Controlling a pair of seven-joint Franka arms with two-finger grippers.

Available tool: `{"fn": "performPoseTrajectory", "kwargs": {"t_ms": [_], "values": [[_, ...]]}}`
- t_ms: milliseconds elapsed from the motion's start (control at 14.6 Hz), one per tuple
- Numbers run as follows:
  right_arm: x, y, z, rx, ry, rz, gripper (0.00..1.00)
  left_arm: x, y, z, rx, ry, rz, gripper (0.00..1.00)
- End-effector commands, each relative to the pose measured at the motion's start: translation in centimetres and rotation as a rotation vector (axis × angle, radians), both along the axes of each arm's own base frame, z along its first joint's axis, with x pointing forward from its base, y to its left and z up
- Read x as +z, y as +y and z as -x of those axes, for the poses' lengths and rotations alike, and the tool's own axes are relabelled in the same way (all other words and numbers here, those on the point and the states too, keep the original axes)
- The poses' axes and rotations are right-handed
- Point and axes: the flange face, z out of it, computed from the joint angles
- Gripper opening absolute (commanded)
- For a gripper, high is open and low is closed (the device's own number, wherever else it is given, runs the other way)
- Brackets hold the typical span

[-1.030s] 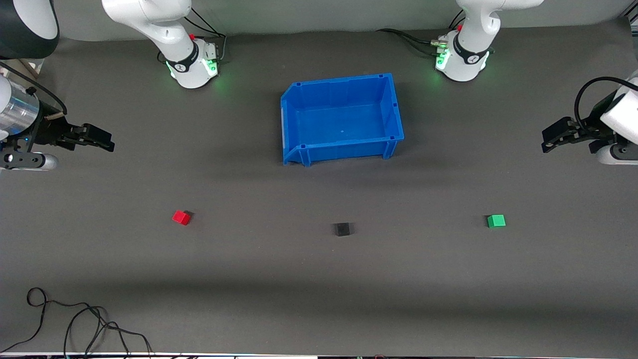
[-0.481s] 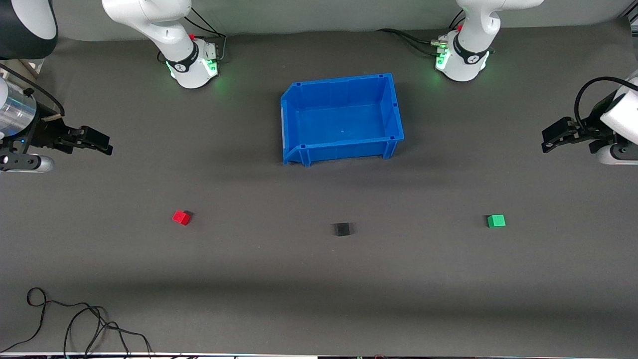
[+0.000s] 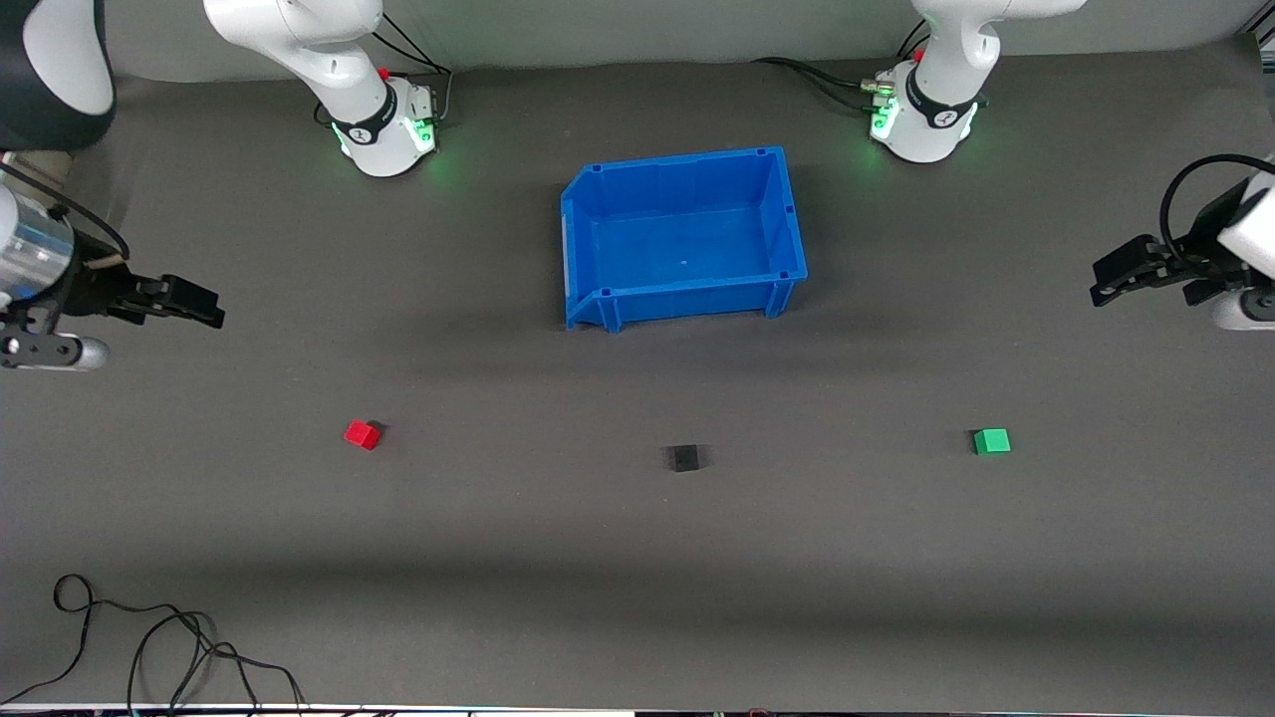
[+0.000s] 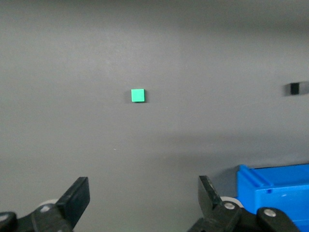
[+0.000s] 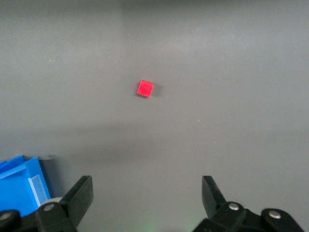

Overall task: Attach green and red cubes to black cube
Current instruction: 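Reach the right gripper to the red cube while the left gripper reaches the green cube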

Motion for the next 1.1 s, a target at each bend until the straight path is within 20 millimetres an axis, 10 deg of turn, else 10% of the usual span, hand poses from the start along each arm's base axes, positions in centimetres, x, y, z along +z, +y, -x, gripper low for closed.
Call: {"fn": "performPoseTrajectory", "kwargs": {"t_ms": [0, 481, 755, 1030], "values": [[-4.2, 0.1, -2.6, -0.005, 0.018, -0.018, 1.00, -0.1, 1.4, 0.2, 0.241, 0.046, 0.030, 1.00], [-16.7, 0.0, -6.7, -0.052, 0.027, -0.013, 1.00, -3.4, 2.6, -1.3, 0.944, 0.135, -0.006, 1.00], [-25.7, -1.0, -8.4, -0.126, 0.026, -0.076, 1.00, -5.3, 6.7, -2.0, 1.358, 0.278, 0.125, 1.00], [-32.3, -0.7, -8.2, -0.183, 0.035, -0.056, 1.00, -9.7, 8.6, -3.0, 1.485, 0.385, 0.134, 1.00]]}}
